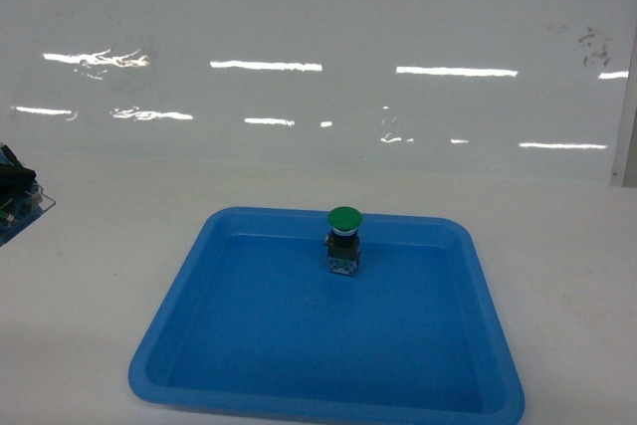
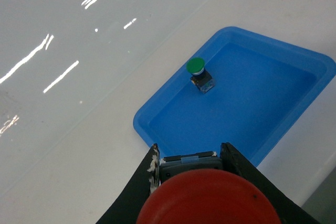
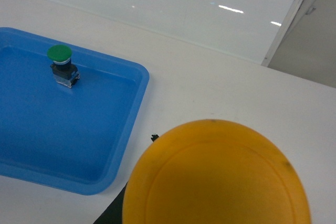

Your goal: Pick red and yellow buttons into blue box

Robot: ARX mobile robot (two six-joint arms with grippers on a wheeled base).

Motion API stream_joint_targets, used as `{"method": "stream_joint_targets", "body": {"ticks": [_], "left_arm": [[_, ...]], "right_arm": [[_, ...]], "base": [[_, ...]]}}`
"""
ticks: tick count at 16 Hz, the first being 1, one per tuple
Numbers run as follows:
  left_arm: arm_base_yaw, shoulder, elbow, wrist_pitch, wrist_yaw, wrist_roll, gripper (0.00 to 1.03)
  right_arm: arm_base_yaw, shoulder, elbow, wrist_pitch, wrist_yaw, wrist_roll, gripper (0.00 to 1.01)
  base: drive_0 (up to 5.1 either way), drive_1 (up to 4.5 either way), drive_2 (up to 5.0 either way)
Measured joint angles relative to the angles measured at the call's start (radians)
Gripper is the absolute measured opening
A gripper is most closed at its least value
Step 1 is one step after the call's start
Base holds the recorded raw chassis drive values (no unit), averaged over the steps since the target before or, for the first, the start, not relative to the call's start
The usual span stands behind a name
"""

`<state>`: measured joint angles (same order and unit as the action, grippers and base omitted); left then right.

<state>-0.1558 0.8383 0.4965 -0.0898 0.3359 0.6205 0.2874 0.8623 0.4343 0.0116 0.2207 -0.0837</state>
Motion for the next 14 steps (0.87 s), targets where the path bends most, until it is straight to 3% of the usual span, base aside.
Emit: {"method": "stream_joint_targets", "body": {"ticks": [14], "left_arm": [[-0.001,-0.058,-0.006,-0.037,0.002,-0.003,0.29]], "right_arm": [[0.0,0.0,0.0,0.001,0.0,0.0,0.27]], "base": [[0.0,0.0,0.0]]}}
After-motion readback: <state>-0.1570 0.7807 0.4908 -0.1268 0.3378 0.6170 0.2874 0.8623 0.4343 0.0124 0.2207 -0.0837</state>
